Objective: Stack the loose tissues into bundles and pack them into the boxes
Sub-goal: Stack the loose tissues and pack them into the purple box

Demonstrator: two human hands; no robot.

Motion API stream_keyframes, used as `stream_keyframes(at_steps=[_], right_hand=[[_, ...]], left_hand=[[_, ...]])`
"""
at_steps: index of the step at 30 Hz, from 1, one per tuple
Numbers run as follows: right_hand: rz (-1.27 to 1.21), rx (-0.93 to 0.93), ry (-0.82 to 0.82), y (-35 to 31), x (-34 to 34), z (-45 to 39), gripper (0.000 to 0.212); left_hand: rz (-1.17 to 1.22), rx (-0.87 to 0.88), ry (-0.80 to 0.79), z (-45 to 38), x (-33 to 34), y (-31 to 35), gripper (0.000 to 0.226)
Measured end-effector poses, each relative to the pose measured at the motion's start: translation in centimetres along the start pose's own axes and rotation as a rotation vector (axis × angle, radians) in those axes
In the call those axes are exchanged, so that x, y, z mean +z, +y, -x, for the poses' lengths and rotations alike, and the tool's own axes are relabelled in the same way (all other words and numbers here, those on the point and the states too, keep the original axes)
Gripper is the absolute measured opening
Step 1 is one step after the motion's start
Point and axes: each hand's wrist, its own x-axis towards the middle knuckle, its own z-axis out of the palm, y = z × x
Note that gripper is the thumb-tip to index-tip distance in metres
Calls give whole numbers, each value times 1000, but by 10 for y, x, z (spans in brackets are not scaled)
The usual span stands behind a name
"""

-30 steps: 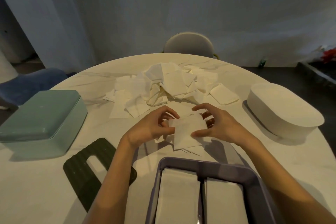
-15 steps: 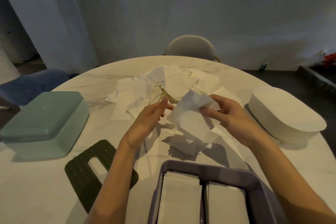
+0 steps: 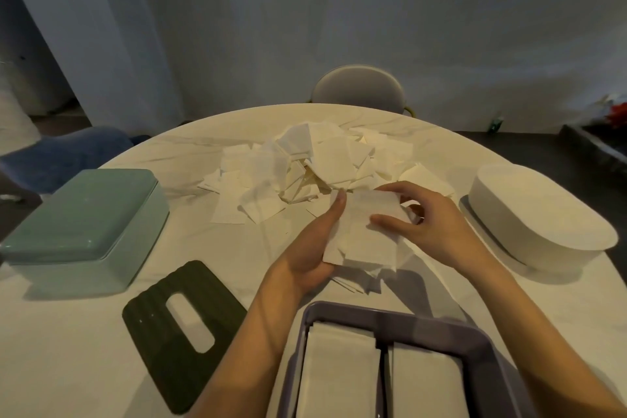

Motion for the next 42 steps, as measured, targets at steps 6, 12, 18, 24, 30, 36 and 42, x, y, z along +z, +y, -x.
stream_keyframes(at_steps=[6, 12, 18, 24, 30, 36, 42], right_hand=[[-237, 80, -72, -4, -20, 2, 45], [-437, 8, -311, -14, -29, 9, 48], [10, -174, -114, -7, -6, 5, 41], [-94, -310, 102, -5, 11, 1, 11], [-428, -59, 187, -20, -9, 2, 15], [-339, -45, 80, -16, 6, 1, 14], [-75, -5, 162, 5, 22, -4, 23]], left_hand=[[120, -67, 53, -9, -11, -7, 49], [49, -215, -146, -7, -2, -13, 57], [51, -203, -331, 1, 8, -15, 68], [105, -150, -319, -2, 5, -15, 85], [122, -135, -223, 2, -2, -10, 98], [150, -94, -165, 4, 3, -10, 89], [220, -30, -23, 6, 0, 2, 63]])
